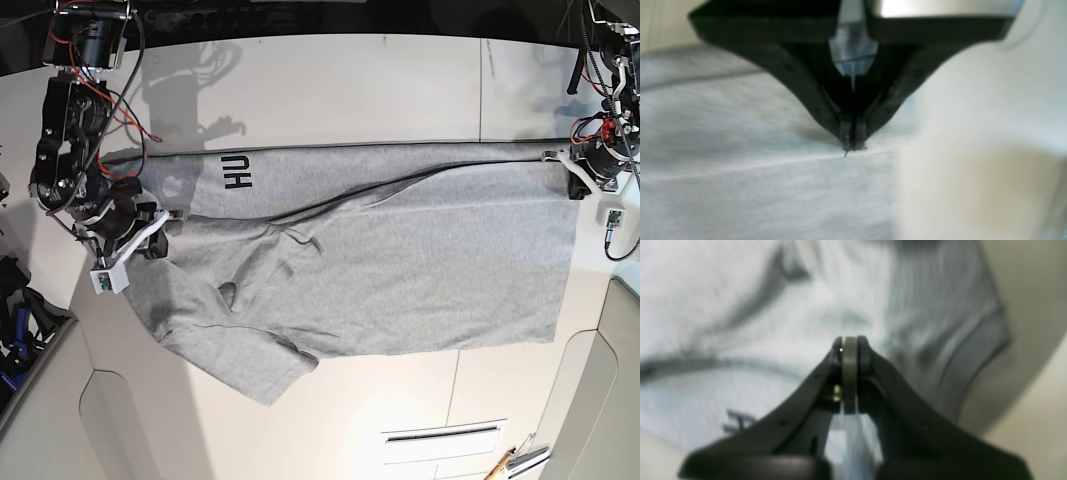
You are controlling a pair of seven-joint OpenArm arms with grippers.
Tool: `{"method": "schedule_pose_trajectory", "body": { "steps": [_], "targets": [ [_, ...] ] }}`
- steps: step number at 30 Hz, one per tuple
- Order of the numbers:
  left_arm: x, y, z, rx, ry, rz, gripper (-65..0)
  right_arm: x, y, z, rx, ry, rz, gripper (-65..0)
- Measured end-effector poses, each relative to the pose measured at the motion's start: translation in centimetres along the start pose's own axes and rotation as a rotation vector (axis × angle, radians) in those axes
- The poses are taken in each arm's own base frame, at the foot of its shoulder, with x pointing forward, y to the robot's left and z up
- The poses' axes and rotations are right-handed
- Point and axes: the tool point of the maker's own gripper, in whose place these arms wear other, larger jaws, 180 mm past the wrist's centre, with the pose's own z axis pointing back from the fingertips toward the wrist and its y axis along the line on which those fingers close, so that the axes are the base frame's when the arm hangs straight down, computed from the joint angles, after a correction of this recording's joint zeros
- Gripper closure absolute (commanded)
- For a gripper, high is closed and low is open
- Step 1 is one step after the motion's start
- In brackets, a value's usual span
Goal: Fold the T-shirt properly
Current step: 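Release the folded edge and regrasp the shirt's side with both grippers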
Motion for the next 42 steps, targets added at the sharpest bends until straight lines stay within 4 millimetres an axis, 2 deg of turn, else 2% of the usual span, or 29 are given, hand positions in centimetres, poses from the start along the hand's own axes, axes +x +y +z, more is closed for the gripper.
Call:
{"method": "schedule_pose_trajectory", "body": {
  "steps": [2,4,7,10,18,25,30,36,39,42],
  "targets": [
    [-0.3,0.3,0.0,0.015,0.013,0.009,0.0,-2.9,0.1,0.1,0.003,0.052,-0.013,0.0],
    [-0.4,0.3,0.0,0.012,0.020,0.010,0.0,-4.7,0.3,0.3,0.011,0.054,-0.036,0.0],
    [-0.7,0.3,0.1,0.012,0.036,0.011,0.0,-6.1,0.2,0.6,0.006,0.072,-0.038,0.0],
    [-1.8,0.3,0.3,0.011,0.074,0.011,0.0,-8.5,0.1,1.4,0.009,0.111,-0.051,0.0],
    [-5.3,-0.4,1.8,-0.026,0.134,0.049,0.0,-11.8,-0.8,3.8,0.010,0.154,-0.131,0.0],
    [-7.8,-2.1,4.1,-0.080,0.183,0.046,0.0,-13.8,-2.5,8.2,-0.044,0.197,-0.196,0.0],
    [-9.4,-2.5,6.6,-0.080,0.235,0.020,0.0,-14.8,-3.4,10.8,-0.100,0.234,-0.186,0.0],
    [-10.9,-3.0,9.2,-0.072,0.249,0.094,0.0,-14.6,-3.3,11.5,-0.107,0.238,-0.169,0.0],
    [-10.7,-3.1,9.4,-0.087,0.234,0.132,0.0,-14.6,-3.2,11.5,-0.104,0.236,-0.171,0.0],
    [-9.9,-3.0,9.4,-0.104,0.210,0.134,0.0,-13.4,-2.7,11.7,-0.090,0.204,-0.158,0.0]
  ]
}}
